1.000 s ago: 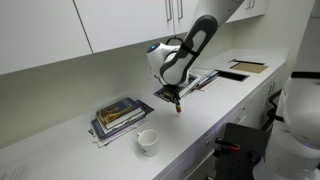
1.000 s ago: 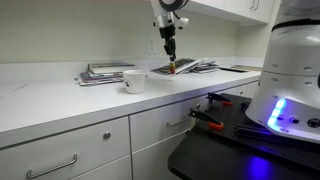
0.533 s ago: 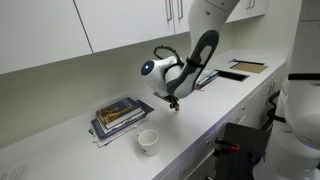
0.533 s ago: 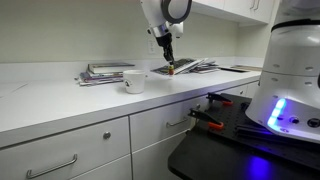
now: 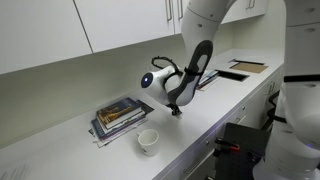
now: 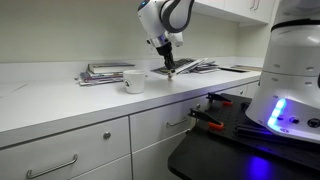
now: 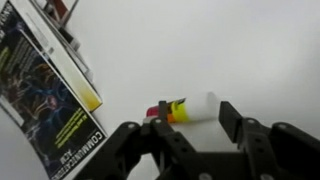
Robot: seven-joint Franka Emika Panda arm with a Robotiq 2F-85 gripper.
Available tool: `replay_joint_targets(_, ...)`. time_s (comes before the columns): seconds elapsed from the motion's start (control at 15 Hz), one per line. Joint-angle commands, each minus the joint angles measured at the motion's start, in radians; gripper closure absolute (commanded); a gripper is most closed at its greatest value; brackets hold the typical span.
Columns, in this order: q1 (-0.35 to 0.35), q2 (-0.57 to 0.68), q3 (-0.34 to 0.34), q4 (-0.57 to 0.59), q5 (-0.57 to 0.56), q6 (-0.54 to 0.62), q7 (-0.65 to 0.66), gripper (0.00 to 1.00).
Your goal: Pick the object from the cup and put it on the counter
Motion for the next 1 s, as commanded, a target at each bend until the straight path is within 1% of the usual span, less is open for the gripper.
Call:
replay_joint_targets(0.0, -0.018, -0.016, 0.004, -0.002, 0.104, 0.038, -0.095, 0.1)
replay_joint_targets(0.07, -0.021, -0.028, 0.003, -0.003, 0.139, 0.05, -0.116, 0.01)
replay_joint_targets(0.13, -0.025, -0.041, 0.002, -0.006, 0.174, 0.062, -0.137, 0.0)
replay_joint_targets(0.27, -0.037, -0.073, 0.005, -0.01, 0.313, 0.073, -0.228, 0.0)
replay_joint_targets(0.4, -0.044, -0.109, 0.005, -0.006, 0.496, 0.04, -0.326, 0.0)
replay_joint_targets(0.53, -0.049, -0.145, -0.001, 0.001, 0.647, -0.001, -0.375, 0.0)
replay_joint_targets(0.6, -0.05, -0.162, -0.006, 0.003, 0.692, -0.015, -0.38, 0.0)
replay_joint_targets(0.67, -0.051, -0.181, -0.012, 0.004, 0.715, -0.024, -0.361, 0.0)
replay_joint_targets(0.73, -0.051, -0.2, -0.017, -0.001, 0.71, -0.015, -0.348, 0.0)
replay_joint_targets(0.8, -0.052, -0.226, -0.022, -0.013, 0.698, 0.015, -0.334, 0.0)
replay_joint_targets(0.93, -0.053, -0.268, -0.027, -0.03, 0.703, 0.056, -0.352, 0.0)
